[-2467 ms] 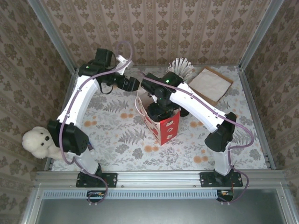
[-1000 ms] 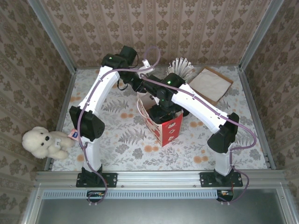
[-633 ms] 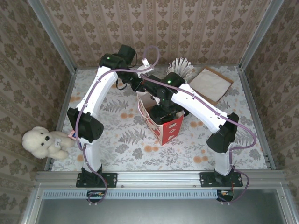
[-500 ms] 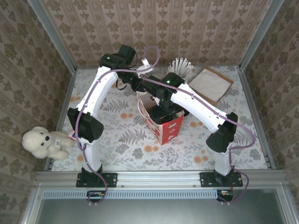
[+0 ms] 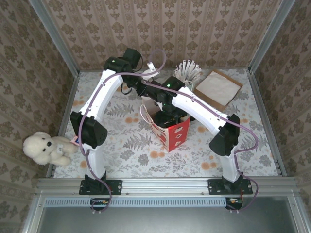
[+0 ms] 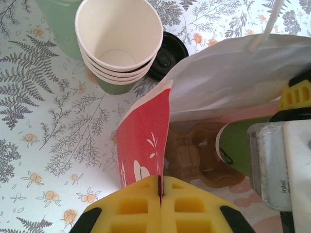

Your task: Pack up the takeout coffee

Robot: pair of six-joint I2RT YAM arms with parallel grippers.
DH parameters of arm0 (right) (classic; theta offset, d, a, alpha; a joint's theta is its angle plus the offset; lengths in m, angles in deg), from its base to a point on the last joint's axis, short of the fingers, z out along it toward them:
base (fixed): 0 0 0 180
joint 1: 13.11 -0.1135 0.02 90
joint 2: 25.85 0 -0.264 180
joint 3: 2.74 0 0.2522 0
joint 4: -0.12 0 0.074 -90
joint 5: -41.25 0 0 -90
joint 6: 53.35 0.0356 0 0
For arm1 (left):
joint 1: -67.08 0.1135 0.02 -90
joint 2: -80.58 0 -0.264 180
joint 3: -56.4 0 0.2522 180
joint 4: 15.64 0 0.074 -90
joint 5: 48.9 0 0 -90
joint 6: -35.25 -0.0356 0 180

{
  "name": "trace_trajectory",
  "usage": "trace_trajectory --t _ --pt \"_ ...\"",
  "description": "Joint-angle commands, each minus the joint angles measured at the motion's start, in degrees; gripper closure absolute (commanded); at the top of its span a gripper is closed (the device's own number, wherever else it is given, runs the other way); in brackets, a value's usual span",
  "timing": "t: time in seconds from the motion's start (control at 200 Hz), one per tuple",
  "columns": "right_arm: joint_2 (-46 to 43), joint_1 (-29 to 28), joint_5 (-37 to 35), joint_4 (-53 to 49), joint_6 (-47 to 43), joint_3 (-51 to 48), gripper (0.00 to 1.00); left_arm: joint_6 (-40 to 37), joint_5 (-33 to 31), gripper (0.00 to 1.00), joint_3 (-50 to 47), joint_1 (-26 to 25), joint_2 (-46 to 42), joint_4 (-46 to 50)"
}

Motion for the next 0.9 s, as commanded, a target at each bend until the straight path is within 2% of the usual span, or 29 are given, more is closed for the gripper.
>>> trace_trajectory --t 0.0,0.12,0.38,0.895 --pt "0.2 0.3 -2.7 -10.8 1.6 5.6 0.29 -0.9 1.4 1.0 -1.8 0.1 -3.8 -1.2" --pt "-1.1 0.5 -1.1 -9.1 2.8 10.5 0.29 -0.8 2.3 1.0 -3.0 0.1 -4.7 -2.9" --pt "-3.8 0.6 -1.1 -9.1 5.7 7.2 0.29 -0.7 2.7 1.0 -2.7 0.3 -5.7 -2.8" --pt "-4.3 0.3 -1.0 -11.0 5.7 5.7 0.28 -0.1 3.1 1.0 -2.1 0.4 -5.2 -2.7"
